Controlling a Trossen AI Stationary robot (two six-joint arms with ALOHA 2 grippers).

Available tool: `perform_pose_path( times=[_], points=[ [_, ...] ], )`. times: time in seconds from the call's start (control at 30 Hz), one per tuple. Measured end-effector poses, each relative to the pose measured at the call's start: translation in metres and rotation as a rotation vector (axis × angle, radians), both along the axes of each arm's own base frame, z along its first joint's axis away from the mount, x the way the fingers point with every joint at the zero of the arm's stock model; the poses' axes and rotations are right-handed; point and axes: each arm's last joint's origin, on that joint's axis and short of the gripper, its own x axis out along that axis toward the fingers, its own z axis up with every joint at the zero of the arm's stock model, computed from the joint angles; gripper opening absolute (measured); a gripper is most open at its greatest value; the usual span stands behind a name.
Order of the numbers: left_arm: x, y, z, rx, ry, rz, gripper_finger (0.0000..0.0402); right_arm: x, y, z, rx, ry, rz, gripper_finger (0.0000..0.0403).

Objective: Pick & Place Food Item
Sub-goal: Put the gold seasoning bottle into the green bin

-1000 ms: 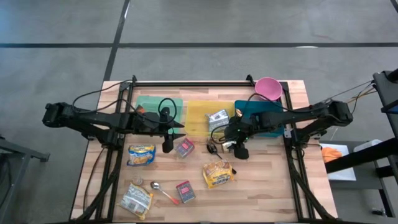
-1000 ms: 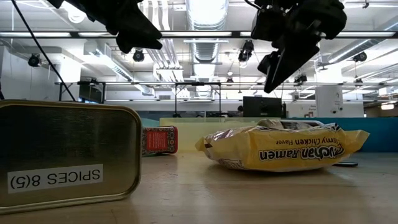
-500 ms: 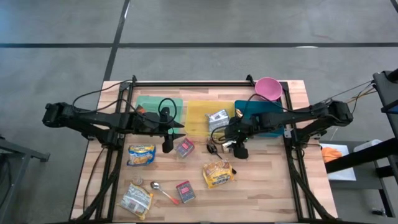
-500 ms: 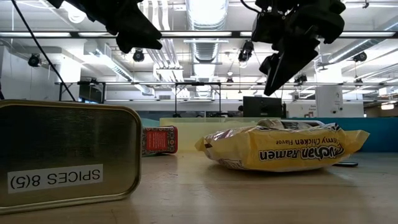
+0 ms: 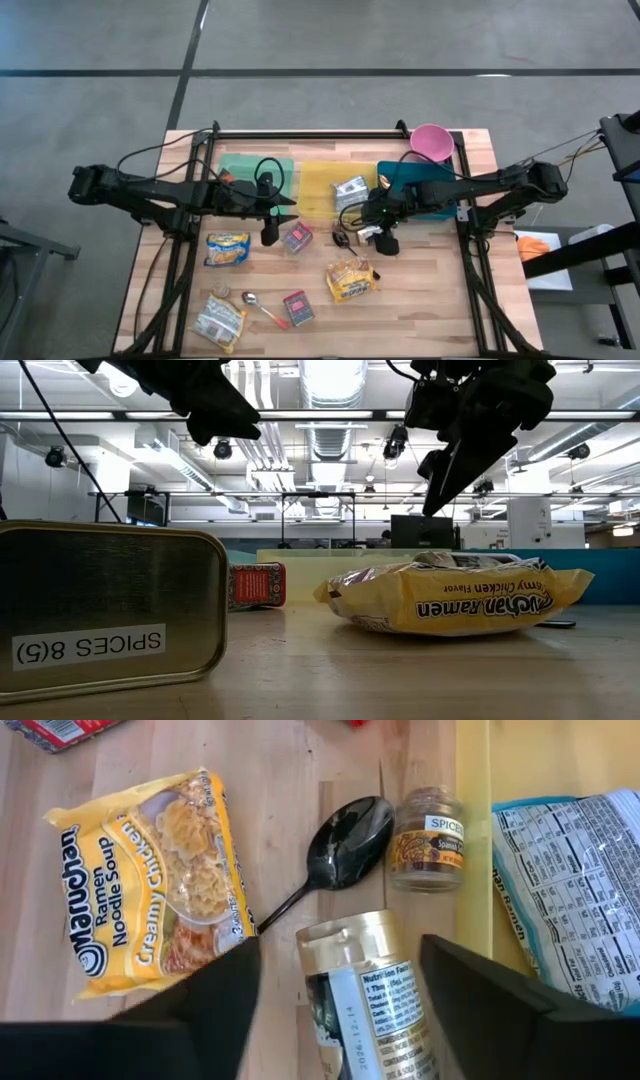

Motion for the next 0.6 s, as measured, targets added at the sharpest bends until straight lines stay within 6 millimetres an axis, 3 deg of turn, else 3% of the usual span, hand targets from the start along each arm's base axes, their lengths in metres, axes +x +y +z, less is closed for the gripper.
perform_pose_path(
  times=[0.2, 0.6],
  points=[
    [0.0, 0.0, 0.0, 0.0, 0.0, 0.0, 0.0193, -0.0001, 0.0, -0.0001, 0.007, 0.002, -0.01, 0.0389],
    [0.0, -0.0001, 0.0, -0.001, 0.0, 0.0, 0.0193, -0.002, -0.0001, -0.0014, 0.069, 0.04, -0.116, 0.0377]
  ],
)
